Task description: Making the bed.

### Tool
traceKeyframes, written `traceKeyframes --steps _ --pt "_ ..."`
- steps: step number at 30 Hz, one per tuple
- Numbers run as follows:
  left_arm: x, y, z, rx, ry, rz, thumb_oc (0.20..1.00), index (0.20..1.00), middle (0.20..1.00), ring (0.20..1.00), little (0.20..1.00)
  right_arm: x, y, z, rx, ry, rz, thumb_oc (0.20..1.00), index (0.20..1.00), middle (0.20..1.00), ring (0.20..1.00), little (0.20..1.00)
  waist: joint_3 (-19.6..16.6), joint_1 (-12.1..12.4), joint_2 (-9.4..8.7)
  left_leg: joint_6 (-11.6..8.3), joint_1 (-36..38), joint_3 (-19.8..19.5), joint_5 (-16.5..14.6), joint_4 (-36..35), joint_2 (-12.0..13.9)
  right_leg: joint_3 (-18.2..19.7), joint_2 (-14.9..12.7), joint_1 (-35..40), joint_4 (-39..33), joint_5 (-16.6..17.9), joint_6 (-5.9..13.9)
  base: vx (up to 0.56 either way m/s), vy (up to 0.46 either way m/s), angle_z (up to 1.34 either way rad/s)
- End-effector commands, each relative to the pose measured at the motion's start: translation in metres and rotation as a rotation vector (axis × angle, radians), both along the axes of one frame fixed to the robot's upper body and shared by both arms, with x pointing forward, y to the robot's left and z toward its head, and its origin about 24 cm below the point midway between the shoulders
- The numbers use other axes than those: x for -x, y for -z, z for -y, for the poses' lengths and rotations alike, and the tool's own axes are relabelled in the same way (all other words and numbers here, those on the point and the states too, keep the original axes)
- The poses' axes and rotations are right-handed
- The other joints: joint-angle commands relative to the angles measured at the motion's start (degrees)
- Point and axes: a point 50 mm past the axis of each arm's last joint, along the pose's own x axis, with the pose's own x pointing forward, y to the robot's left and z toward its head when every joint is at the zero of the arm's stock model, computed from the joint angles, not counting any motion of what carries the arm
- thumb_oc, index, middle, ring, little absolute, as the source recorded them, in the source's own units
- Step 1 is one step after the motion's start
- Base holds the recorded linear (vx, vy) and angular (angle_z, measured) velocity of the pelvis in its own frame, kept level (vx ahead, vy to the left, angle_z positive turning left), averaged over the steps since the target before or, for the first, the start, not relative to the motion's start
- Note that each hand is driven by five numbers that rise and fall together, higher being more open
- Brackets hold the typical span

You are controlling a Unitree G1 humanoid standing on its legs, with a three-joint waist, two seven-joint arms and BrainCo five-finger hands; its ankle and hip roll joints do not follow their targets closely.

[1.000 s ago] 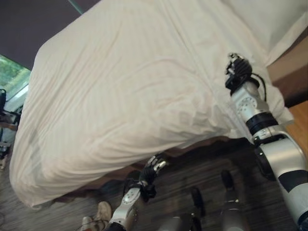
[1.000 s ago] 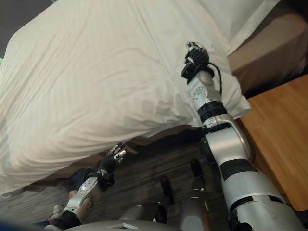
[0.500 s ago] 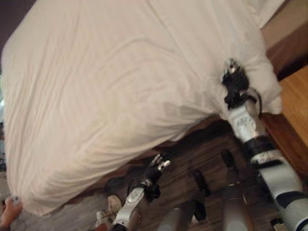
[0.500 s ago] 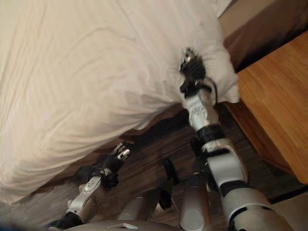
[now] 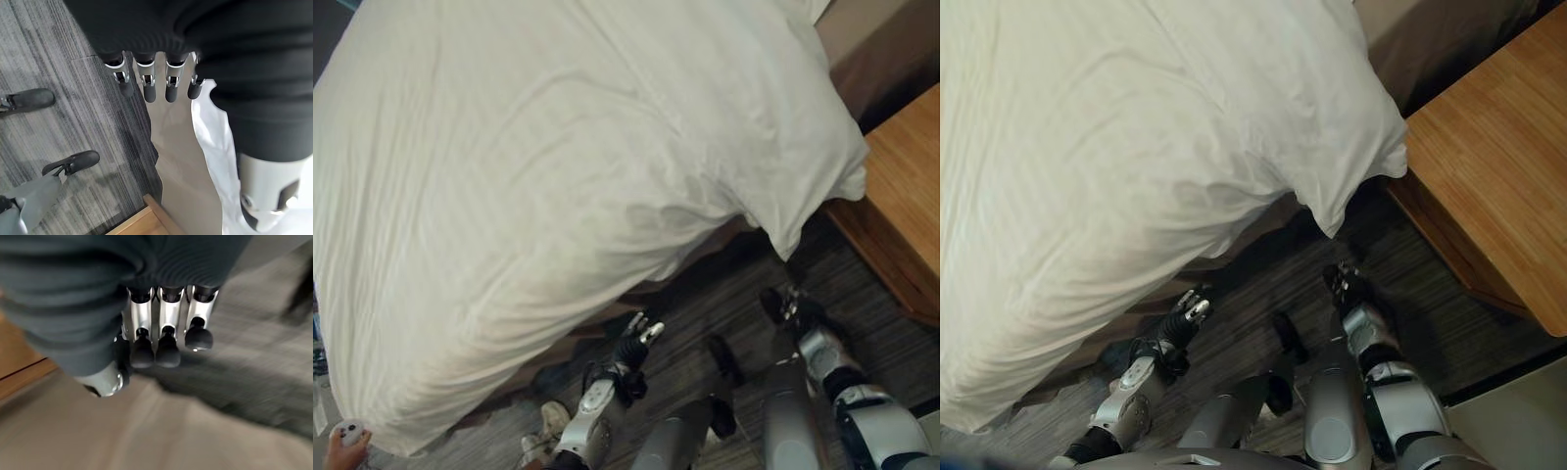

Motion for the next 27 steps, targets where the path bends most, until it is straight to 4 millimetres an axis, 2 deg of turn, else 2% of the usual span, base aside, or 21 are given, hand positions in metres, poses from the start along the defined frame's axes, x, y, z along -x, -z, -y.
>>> traceKeyframes --steps 1,3,4,6,7,9,11,12,14,19,20,21,22,23,26,27 --pt "-0.012 -0.01 -0.009 -0.026 -0.035 0.066 1.0 1.0 1.0 1.0 1.0 -0.01 -0.032 0.009 0.027 0.082 0.157 0.2 0.2 0.2 0.2 0.2 0.0 -3.4 -1.75 -2.12 2.5 -1.5 2.0 0.7 0.2 0.2 -1.6 4.0 0.6 -4.2 3.68 -0.01 0.008 0.1" --pt "-0.012 -0.01 -0.012 -0.031 -0.048 0.061 1.0 1.0 1.0 1.0 1.0 -0.007 -0.034 0.014 0.012 0.112 0.186 0.2 0.2 0.2 0.2 0.2 -0.2 -3.7 -2.31 -2.05 2.6 -1.5 2.0 0.7 0.3 0.2 -1.5 4.1 0.6 -4.0 3.6 -0.01 0.006 0.09" --pt "-0.013 -0.011 -0.02 -0.034 -0.093 0.059 1.0 1.0 1.0 1.0 1.0 0.007 -0.065 0.031 0.067 0.2 0.359 0.2 0.2 0.2 0.2 0.2 -0.7 -5.3 -3.89 -1.76 3.7 -1.9 1.4 0.7 0.5 -0.3 -1.6 5.4 0.6 -4.5 3.63 0.0 0.018 0.11" --pt "-0.013 -0.011 -0.021 -0.035 -0.094 0.059 1.0 1.0 1.0 1.0 1.0 0.007 -0.065 0.03 0.067 0.2 0.358 0.2 0.2 0.2 0.2 0.2 -0.8 -5.3 -3.99 -1.81 3.6 -1.8 1.6 0.7 0.5 -0.2 -1.5 5.2 0.6 -4.2 3.58 0.0 0.015 0.16" --pt "-0.012 -0.011 -0.025 -0.04 -0.115 0.057 1.0 1.0 1.0 1.0 1.0 0.021 -0.082 0.047 0.144 0.267 0.435 0.2 0.2 0.2 0.2 0.2 -1.2 -6.1 -4.88 -1.52 4.4 -2.0 1.2 0.7 0.6 -0.4 -1.7 5.9 0.6 -4.3 3.6 0.01 0.031 0.1" --pt "-0.012 -0.011 -0.027 -0.047 -0.123 0.059 1.0 1.0 1.0 1.0 1.0 0.032 -0.103 0.063 0.263 0.33 0.492 0.2 0.2 0.2 0.2 0.2 -1.9 -6.6 -5.53 -1.25 5.0 -2.3 0.8 0.7 0.5 -0.5 -2.0 6.6 0.7 -4.4 3.73 0.0 0.04 0.07" --pt "-0.012 -0.012 -0.027 -0.048 -0.123 0.06 1.0 1.0 1.0 1.0 1.0 0.036 -0.11 0.071 0.281 0.384 0.513 0.2 0.2 0.2 0.2 0.2 -2.2 -6.6 -5.73 -1.13 5.4 -2.6 0.7 0.7 0.5 -0.6 -2.2 6.9 0.8 -4.6 3.74 0.0 0.04 0.04" --pt "-0.012 -0.012 -0.028 -0.057 -0.121 0.061 1.0 1.0 1.0 1.0 1.0 0.042 -0.131 0.077 0.393 0.427 0.557 0.2 0.2 0.2 0.2 0.2 -2.9 -6.7 -6.25 -0.94 6.2 -3.0 0.5 0.7 0.5 -0.8 -2.4 7.8 1.0 -5.0 3.75 -0.01 0.05 -0.08" --pt "-0.011 -0.013 -0.03 -0.069 -0.12 0.067 1.0 1.0 1.0 1.0 1.0 0.047 -0.145 0.079 0.484 0.457 0.584 0.2 0.2 0.2 0.2 0.2 -3.4 -6.8 -6.66 -0.68 6.9 -3.5 0.3 0.7 0.4 -1.1 -2.7 8.7 1.2 -5.1 3.75 0.0 0.04 0.02" --pt "-0.009 -0.012 -0.032 -0.074 -0.111 0.062 1.0 1.0 1.0 1.0 1.0 0.035 -0.153 0.061 0.435 0.37 0.643 0.2 0.2 0.2 0.2 0.2 -4.4 -6.1 -7.5 -0.4 8.0 -4.0 0.2 0.7 0.2 -1.3 -2.9 10.0 1.3 -5.3 3.69 -0.01 0.026 0.11" --pt "-0.009 -0.011 -0.032 -0.078 -0.106 0.057 1.0 1.0 1.0 1.0 1.0 0.03 -0.155 0.052 0.427 0.321 0.655 0.2 0.2 0.2 0.2 0.2 -4.7 -5.8 -7.7 -0.38 8.1 -4.0 0.1 0.7 0.2 -1.3 -2.8 10.1 1.2 -5.3 3.69 0.0 0.0 0.0" --pt "-0.008 -0.01 -0.032 -0.085 -0.093 0.051 1.0 1.0 1.0 1.0 1.0 0.018 -0.155 0.033 0.383 0.214 0.671 0.2 0.2 0.2 0.2 0.2 -5.1 -5.1 -8.08 -0.31 8.2 -3.8 0.1 0.7 0.2 -1.3 -2.8 10.2 1.2 -5.1 3.7 0.0 0.0 0.0" --pt "-0.008 -0.01 -0.032 -0.085 -0.093 0.051 1.0 1.0 1.0 1.0 1.0 0.018 -0.155 0.033 0.383 0.214 0.672 0.2 0.2 0.2 0.2 0.2 -5.1 -5.1 -8.09 -0.31 8.2 -3.8 0.1 0.7 0.2 -1.3 -2.8 10.2 1.2 -5.1 3.71 -0.03 0.024 -0.03" --pt "-0.008 -0.01 -0.031 -0.092 -0.075 0.055 1.0 1.0 1.0 1.0 1.0 0.003 -0.162 0.012 0.345 0.1 0.699 0.2 0.2 0.2 0.2 0.2 -5.7 -4.2 -8.36 -0.33 8.2 -3.7 0.2 0.7 0.1 -1.2 -2.7 10.2 1.1 -5.0 3.66 0.0 0.0 0.0" --pt "-0.009 -0.011 -0.03 -0.092 -0.061 0.059 1.0 1.0 1.0 1.0 1.0 -0.008 -0.17 0.003 0.35 0.041 0.707 0.2 0.2 0.2 0.2 0.2 -6.1 -3.5 -8.49 -0.35 8.2 -3.5 0.2 0.7 0.2 -1.1 -2.7 10.2 1.1 -4.9 3.61 -0.01 0.004 -0.01" --pt "-0.008 -0.01 -0.029 -0.088 -0.053 0.057 1.0 1.0 1.0 1.0 1.0 -0.018 -0.179 -0.008 0.354 -0.013 0.722 0.2 0.2 0.2 0.2 0.2 -6.5 -2.8 -8.53 -0.43 8.2 -3.5 0.3 0.7 0.2 -1.1 -2.7 10.2 1.0 -4.7 3.5 0.0 0.0 0.0"
